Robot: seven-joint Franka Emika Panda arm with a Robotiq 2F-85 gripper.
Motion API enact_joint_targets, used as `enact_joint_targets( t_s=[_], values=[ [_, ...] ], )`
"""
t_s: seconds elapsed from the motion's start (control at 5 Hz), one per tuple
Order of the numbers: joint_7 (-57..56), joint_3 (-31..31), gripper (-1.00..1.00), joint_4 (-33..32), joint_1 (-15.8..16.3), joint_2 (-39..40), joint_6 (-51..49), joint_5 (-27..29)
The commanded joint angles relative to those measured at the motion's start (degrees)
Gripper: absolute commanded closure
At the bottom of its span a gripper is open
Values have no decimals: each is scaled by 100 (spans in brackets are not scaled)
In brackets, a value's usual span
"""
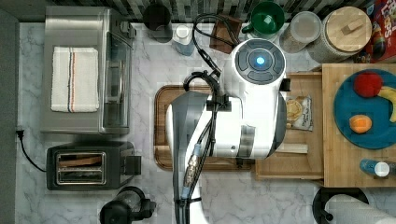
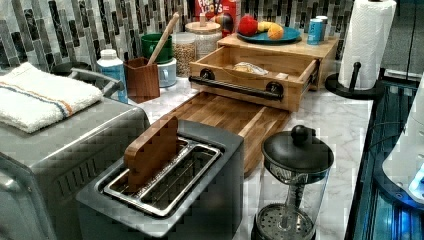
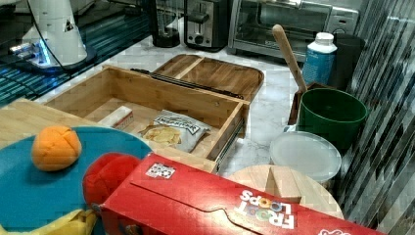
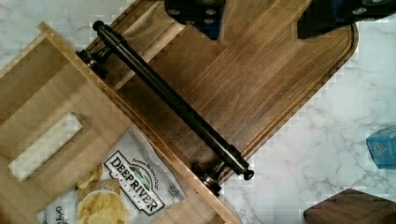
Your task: Close the drawer.
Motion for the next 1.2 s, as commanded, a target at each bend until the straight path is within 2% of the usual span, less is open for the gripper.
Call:
enact_joint_targets(
  t_s=[0.2,0.4,0.6,0.8,1.0,1.2],
  values=[
    [-66,61,100,2,-60,3,9,1],
    [-802,76,-100,-490,-62,-204,577,-82],
    [-1924,-222,-100,-627,355,-335,618,-43],
    [-2960,143,-100,-1032,285,-596,1024,-326],
    [-3540,290,-100,-1320,484,-720,1267,-722],
    [-3672,500,-100,-1494,539,-758,1305,-979]
  ],
)
